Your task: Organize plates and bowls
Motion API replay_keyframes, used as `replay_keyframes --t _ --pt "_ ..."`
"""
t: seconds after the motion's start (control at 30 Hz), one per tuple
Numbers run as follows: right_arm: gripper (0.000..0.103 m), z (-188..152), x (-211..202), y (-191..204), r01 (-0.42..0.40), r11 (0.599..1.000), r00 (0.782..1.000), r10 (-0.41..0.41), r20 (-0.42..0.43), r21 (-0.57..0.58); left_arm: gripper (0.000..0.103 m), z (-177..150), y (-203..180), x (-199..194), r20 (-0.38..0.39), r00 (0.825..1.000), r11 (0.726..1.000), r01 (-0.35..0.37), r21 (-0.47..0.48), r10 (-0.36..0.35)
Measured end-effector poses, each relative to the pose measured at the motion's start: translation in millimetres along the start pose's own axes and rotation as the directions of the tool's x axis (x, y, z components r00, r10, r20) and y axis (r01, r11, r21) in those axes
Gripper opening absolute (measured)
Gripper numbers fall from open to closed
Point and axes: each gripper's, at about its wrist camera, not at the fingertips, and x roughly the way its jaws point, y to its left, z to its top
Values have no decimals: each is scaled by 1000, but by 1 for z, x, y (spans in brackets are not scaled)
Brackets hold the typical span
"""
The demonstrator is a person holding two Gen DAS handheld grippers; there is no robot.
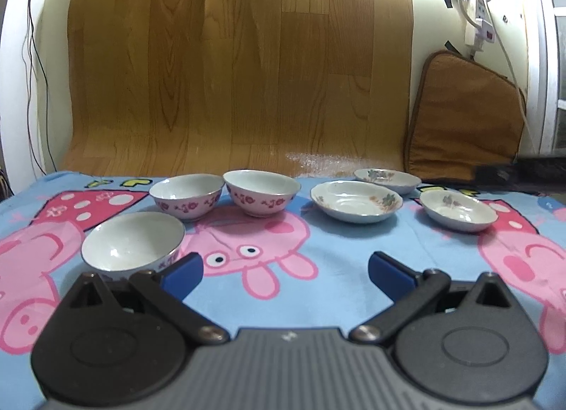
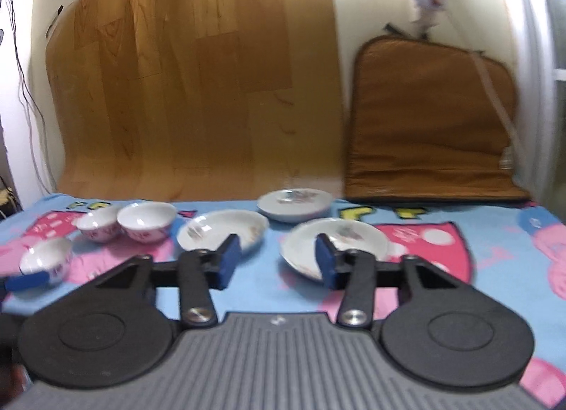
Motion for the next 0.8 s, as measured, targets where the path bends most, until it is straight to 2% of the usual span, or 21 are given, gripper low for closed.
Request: replay_keyframes --t 0.17,0.33,0.47,0.6,0.67,0.73,0.8 --pt "30 25 53 1 -48 997 993 55 -104 63 99 10 19 14 -82 994 993 61 -99 -69" --pt "30 37 108 5 -42 998 976 50 -214 40 92 26 23 26 -84 993 991 79 -110 -89" --pt "30 41 147 2 -24 999 954 36 -298 45 87 31 23 31 -88 988 985 113 -130 -125" --pt "29 40 178 10 -41 999 927 32 -375 -15 82 42 26 36 -97 982 978 144 -151 -159" --pt "24 37 186 10 -50 999 910 43 -413 -4 78 53 29 44 -119 974 970 174 -169 -195" --pt "20 37 183 10 -49 999 911 46 -410 4 73 63 30 55 -142 961 960 209 -189 -237" --pt "15 37 174 4 -70 996 911 84 -403 49 64 71 29 66 -165 952 954 222 -203 -257"
